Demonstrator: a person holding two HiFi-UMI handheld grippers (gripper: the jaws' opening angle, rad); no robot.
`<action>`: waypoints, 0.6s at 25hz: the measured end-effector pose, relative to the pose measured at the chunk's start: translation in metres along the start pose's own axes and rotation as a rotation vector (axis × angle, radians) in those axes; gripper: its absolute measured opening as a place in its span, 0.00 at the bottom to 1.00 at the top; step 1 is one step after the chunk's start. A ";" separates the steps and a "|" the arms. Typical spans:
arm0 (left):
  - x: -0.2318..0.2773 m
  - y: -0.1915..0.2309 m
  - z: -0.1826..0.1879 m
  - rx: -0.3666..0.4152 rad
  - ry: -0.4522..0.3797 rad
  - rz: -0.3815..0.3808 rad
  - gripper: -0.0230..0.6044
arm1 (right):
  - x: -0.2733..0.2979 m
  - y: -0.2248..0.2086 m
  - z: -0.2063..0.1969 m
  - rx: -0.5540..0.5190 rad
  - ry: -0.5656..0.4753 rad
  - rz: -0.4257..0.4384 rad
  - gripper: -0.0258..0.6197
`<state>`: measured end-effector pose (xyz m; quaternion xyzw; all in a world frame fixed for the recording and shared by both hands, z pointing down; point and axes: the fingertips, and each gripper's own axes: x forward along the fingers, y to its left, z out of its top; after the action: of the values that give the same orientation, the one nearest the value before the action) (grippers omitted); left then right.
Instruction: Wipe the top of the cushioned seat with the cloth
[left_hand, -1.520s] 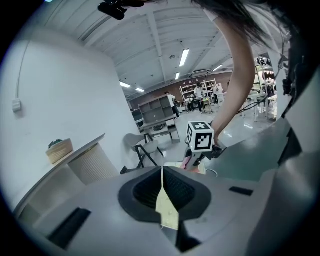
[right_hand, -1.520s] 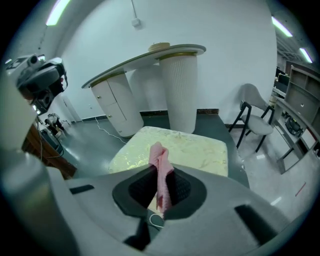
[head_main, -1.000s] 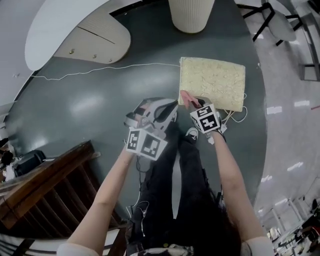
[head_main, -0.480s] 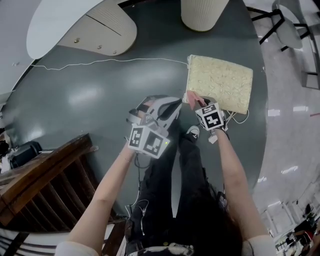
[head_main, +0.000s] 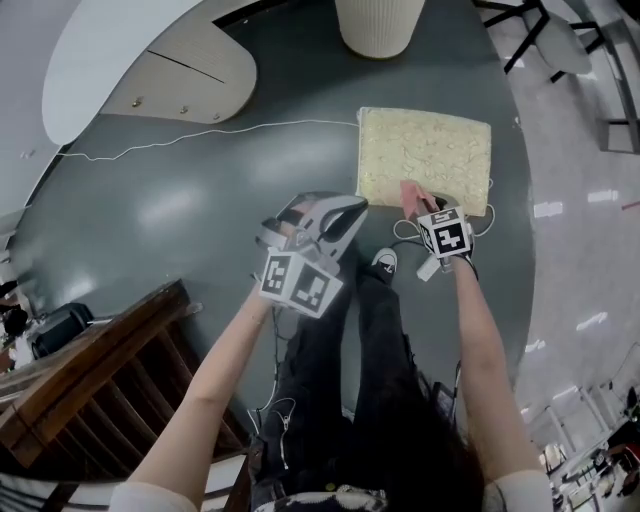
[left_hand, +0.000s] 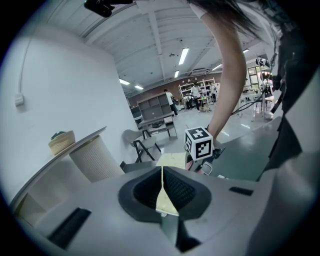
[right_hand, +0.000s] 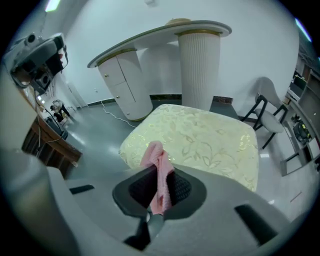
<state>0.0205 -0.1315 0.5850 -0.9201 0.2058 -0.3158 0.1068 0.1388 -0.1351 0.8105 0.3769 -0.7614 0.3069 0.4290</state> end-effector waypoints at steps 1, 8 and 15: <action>0.003 -0.003 0.003 0.005 -0.002 -0.009 0.05 | -0.004 -0.010 -0.006 0.014 0.003 -0.013 0.06; 0.028 -0.021 0.033 0.045 -0.022 -0.076 0.05 | -0.039 -0.083 -0.057 0.133 0.033 -0.125 0.06; 0.049 -0.037 0.053 0.069 -0.032 -0.111 0.05 | -0.073 -0.144 -0.098 0.218 0.048 -0.220 0.06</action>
<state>0.1005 -0.1170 0.5824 -0.9309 0.1417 -0.3131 0.1238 0.3260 -0.1104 0.8098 0.4949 -0.6673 0.3479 0.4346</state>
